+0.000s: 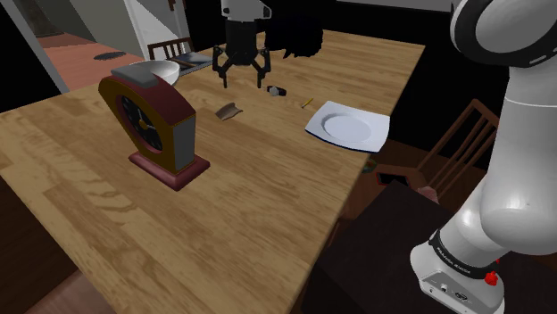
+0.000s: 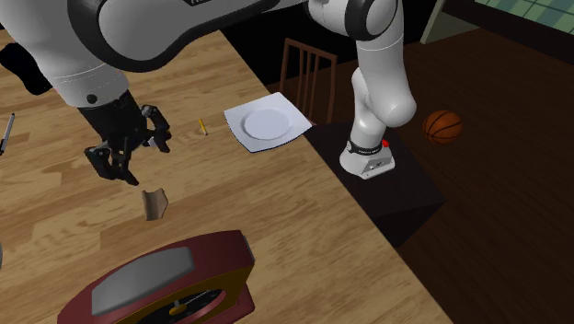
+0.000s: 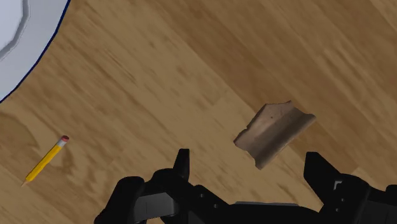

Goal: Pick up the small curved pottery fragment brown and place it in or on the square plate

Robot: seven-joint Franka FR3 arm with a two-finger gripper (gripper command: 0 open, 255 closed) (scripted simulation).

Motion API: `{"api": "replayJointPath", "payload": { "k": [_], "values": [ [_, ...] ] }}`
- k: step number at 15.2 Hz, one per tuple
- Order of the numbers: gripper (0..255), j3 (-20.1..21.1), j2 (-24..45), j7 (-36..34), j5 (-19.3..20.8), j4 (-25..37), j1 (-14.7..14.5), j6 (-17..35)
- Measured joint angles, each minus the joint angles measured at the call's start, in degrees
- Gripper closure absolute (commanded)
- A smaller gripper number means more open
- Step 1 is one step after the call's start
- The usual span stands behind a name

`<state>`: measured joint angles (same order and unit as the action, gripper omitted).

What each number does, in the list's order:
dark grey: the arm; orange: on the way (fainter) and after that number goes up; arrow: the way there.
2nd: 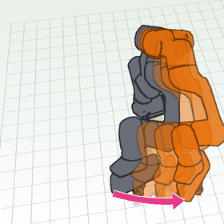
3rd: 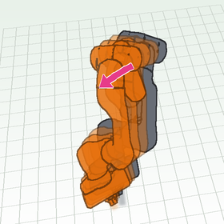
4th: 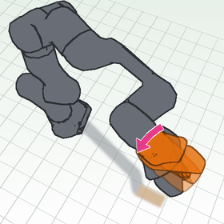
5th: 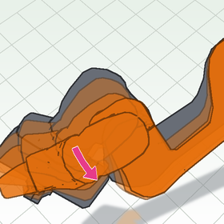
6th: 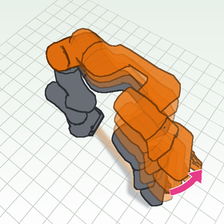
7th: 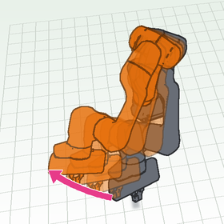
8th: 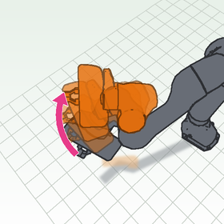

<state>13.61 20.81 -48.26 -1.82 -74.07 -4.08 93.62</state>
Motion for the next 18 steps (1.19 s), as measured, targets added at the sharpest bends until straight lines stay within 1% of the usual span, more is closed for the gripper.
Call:
{"api": "replayJointPath", "payload": {
  "k": [1,2,8,14,15,18],
  "values": [
    [0,-0.1,1.7,-0.8,0.3,2.2,-0.3,-0.5],
    [0,-0.2,2.4,-1.2,0.5,2.6,-0.5,-0.3],
    [0,-0.2,2.3,-1.3,0.5,-1.6,-0.5,3.9],
    [0,-0.2,2.2,-1.5,0.5,-2.4,-0.6,4.6],
    [255,-0.2,2.2,-1.5,0.5,-2.4,-0.6,4.6],
    [255,-0.2,2.2,-1.5,0.5,-2.4,-0.6,4.6]
  ]
}}
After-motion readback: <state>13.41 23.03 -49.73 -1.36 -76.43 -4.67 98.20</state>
